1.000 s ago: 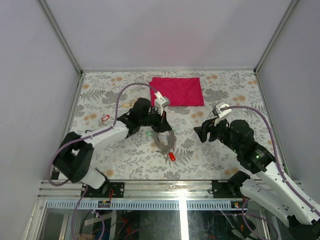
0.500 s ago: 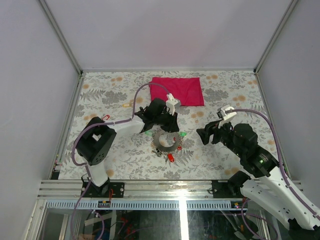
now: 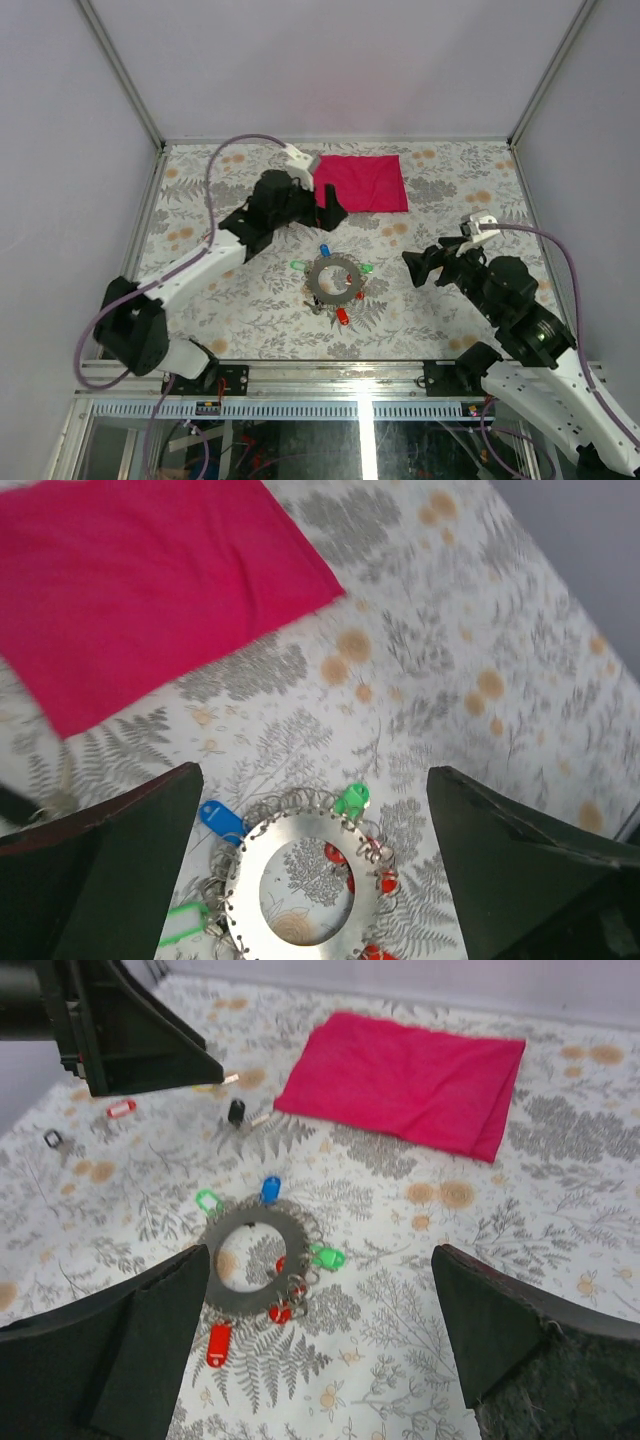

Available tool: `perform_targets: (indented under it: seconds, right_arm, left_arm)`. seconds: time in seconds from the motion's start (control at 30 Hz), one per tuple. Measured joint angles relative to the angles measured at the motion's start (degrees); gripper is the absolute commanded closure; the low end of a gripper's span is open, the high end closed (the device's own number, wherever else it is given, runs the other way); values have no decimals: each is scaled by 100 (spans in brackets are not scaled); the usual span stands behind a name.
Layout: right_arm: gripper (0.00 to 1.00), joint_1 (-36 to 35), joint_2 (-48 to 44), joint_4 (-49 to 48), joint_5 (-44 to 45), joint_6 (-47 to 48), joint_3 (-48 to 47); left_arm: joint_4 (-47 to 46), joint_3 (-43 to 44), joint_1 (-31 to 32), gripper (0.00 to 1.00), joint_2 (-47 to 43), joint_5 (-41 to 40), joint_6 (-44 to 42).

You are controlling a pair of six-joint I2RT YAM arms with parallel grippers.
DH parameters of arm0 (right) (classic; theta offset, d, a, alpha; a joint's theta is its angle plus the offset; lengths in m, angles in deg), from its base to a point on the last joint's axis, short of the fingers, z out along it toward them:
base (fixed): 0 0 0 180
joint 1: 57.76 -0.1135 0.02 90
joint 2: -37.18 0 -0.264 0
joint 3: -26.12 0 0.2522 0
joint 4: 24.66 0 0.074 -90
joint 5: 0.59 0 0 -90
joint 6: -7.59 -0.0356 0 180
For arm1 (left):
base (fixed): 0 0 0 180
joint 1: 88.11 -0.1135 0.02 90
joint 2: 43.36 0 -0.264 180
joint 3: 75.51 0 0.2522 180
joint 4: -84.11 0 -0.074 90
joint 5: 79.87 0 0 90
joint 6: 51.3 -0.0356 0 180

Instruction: Put the keys on the keyring

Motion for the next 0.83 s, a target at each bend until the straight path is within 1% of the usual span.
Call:
perform_targets:
  seconds: [0.1, 0.23, 0.37, 0.5, 0.67, 0.83]
  right_arm:
    - [1, 0, -321, -105, 74, 15, -9]
    - [1, 0, -686, -197, 236, 120, -28]
    - [1, 0, -1091, -238, 678, 140, 4]
    - [1, 0, -1631, -315, 1209, 98, 262]
    - [1, 0, -1670, -197, 1493, -151, 507]
    - [1, 0, -1650, -129, 1641, -348, 684]
  left_arm:
    - [227, -4, -151, 0, -597, -411, 96]
    - [553, -175, -157, 0, -1443, -901, 96]
    - [872, -575, -149, 0, -2457, -1386, 151]
    - [1123, -1281, -149, 0, -3569, -1993, 380]
    - [1502, -1928, -149, 0, -4330, -2570, 702]
    - [1711, -2299, -149, 0, -4835, -2839, 953]
